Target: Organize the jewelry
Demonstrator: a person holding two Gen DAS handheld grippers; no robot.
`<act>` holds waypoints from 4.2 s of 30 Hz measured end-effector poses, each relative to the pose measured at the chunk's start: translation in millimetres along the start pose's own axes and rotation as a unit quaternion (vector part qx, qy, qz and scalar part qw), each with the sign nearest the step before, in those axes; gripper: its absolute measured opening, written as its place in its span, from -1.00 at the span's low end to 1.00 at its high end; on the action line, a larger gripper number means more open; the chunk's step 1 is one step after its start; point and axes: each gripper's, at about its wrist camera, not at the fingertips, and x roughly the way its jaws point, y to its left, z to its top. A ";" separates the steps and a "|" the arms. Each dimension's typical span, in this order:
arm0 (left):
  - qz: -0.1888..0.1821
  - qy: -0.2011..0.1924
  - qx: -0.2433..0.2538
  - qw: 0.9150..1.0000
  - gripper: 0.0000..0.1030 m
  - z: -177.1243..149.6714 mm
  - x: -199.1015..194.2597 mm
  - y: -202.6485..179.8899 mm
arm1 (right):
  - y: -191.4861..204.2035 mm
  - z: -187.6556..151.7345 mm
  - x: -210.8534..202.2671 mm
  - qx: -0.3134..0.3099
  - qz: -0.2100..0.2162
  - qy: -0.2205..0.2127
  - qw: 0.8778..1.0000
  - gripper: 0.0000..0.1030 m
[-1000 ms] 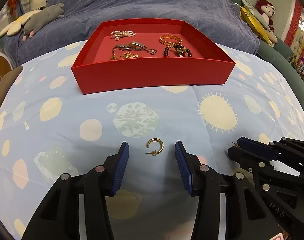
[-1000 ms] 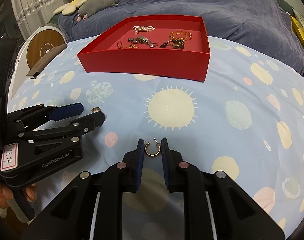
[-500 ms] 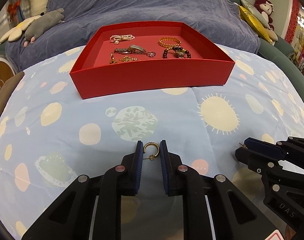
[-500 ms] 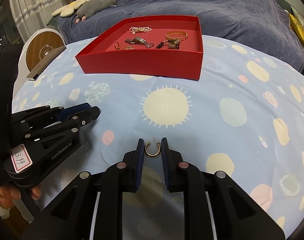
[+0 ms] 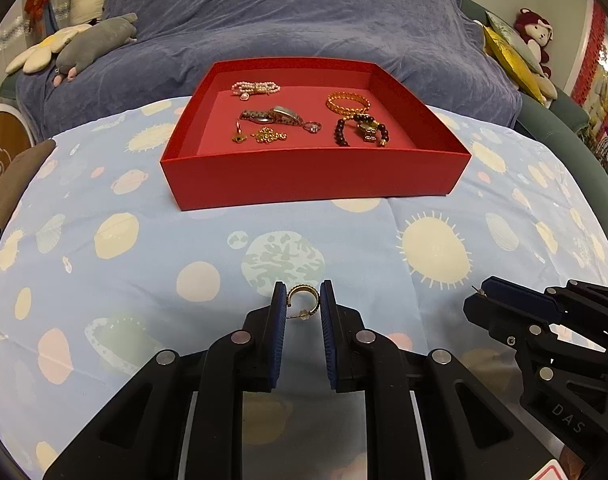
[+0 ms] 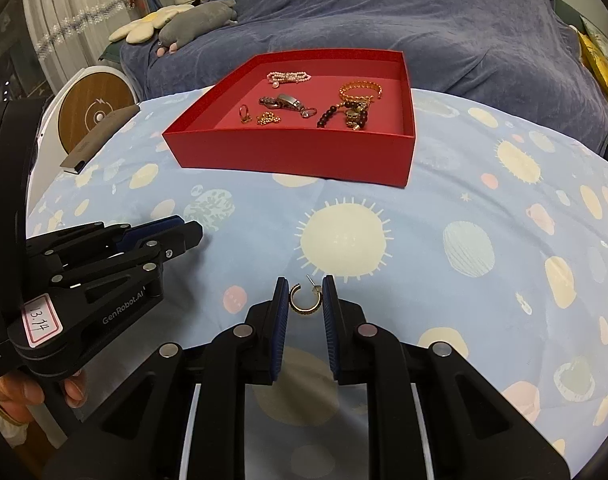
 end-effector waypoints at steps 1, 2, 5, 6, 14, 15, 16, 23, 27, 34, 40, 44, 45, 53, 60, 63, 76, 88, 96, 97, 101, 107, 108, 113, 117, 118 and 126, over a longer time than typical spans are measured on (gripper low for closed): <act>-0.001 -0.001 -0.002 1.000 -0.73 0.8 -1.5 1.1 | 0.1 0.7 -0.1 0.001 0.000 -0.001 1.000 -0.68; -0.001 -0.003 -0.005 1.000 -0.73 1.4 -3.0 2.6 | 0.0 1.4 -0.1 0.001 0.000 -0.001 1.000 -0.68; -0.002 -0.005 -0.010 1.000 -0.73 3.5 -6.3 7.3 | 0.0 3.2 -0.3 0.002 -0.001 -0.003 1.000 -0.68; -0.003 -0.007 -0.013 1.000 -0.73 4.5 -7.3 8.8 | 0.3 3.5 -0.4 0.002 -0.001 -0.004 1.000 -0.68; -0.006 -0.015 -0.023 1.000 -0.73 10.6 -15.7 13.9 | 3.4 8.9 -2.3 0.002 0.002 -0.010 1.000 -0.68; -0.005 -0.016 -0.025 1.000 -0.73 11.5 -16.4 15.4 | 4.1 9.4 -3.1 0.002 0.002 -0.012 1.000 -0.68; -0.004 -0.018 -0.027 0.999 -0.73 12.8 -17.3 16.9 | 4.5 10.3 -3.6 0.002 0.003 -0.013 1.000 -0.68; -0.004 -0.032 -0.036 0.999 -0.73 24.5 -25.0 24.2 | 4.0 18.0 -4.8 0.005 0.001 -0.021 1.000 -0.68; 0.000 -0.040 -0.036 0.999 -0.73 33.8 -27.2 26.7 | 4.3 28.1 -5.6 0.006 -0.002 -0.029 1.000 -0.68; -0.001 -0.049 -0.040 0.998 -0.73 64.8 -25.0 30.2 | -0.7 68.3 -15.4 0.008 -0.002 -0.062 0.998 -0.68; 0.013 -0.062 -0.022 0.998 -0.73 97.2 -12.6 28.0 | -13.0 106.7 -2.1 0.025 0.002 -0.076 0.997 -0.68; 0.016 -0.058 -0.020 0.998 -0.72 113.9 7.7 29.6 | -15.3 124.3 21.9 0.035 0.007 -0.069 0.997 -0.68; 0.017 -0.054 -0.017 0.998 -0.72 116.3 13.4 29.9 | -15.1 127.4 28.6 0.038 0.010 -0.066 0.997 -0.68; 0.018 -0.033 -0.017 0.999 -0.72 128.8 55.1 35.8 | -9.0 142.9 75.4 0.046 0.012 -0.050 0.998 -0.68; 0.018 -0.017 -0.014 1.000 -0.72 127.2 74.9 38.2 | -11.5 147.0 100.4 0.048 0.010 -0.038 0.998 -0.68; 0.019 -0.011 -0.019 1.000 -0.72 126.3 78.5 41.2 | -10.3 147.6 106.1 0.043 0.012 -0.034 0.998 -0.68; 0.039 -0.014 -0.019 0.999 -0.41 126.2 75.0 42.1 | -2.1 149.9 89.8 0.025 0.004 -0.050 0.998 -0.65; 0.035 -0.036 -0.014 0.999 -0.41 101.4 8.9 25.8 | 1.1 109.8 17.9 0.023 -0.003 -0.051 0.998 -0.60; 0.030 -0.029 -0.044 0.998 -0.41 45.1 -28.2 23.5 | 2.6 43.3 -18.6 0.033 -0.010 -0.029 0.999 -0.56; 0.029 -0.030 -0.044 0.998 -0.41 38.2 -32.1 21.1 | 4.2 36.7 -21.2 0.035 -0.010 -0.027 0.999 -0.56; 0.019 -0.022 -0.041 0.999 -0.41 17.4 -36.9 6.3 | 6.0 18.9 -21.5 0.048 -0.008 -0.020 0.999 -0.56; 0.028 -0.031 -0.006 0.999 -0.41 15.1 -35.1 -9.6 | 11.1 18.3 -14.1 0.035 -0.018 -0.019 0.999 -0.54; 0.027 -0.029 -0.003 0.999 -0.41 15.0 -33.4 -10.2 | 12.5 18.3 -13.5 0.033 -0.020 -0.020 0.999 -0.53; 0.028 -0.014 -0.007 0.999 -0.41 13.8 -22.8 -8.6 | 10.9 19.7 -5.5 0.035 -0.024 -0.013 0.999 -0.51; 0.026 -0.012 -0.012 1.000 -0.41 15.4 -21.5 -7.2 | 18.5 17.4 -2.0 0.024 -0.029 -0.010 0.999 -0.30; 0.030 -0.011 -0.011 0.999 -0.41 15.4 -21.8 -7.6 | 19.8 16.4 -2.8 0.023 -0.034 -0.013 0.999 -0.30; 0.048 -0.014 -0.018 0.999 -0.24 14.1 -24.9 -4.6 | 20.9 15.1 -6.8 0.023 -0.038 -0.019 0.999 -0.31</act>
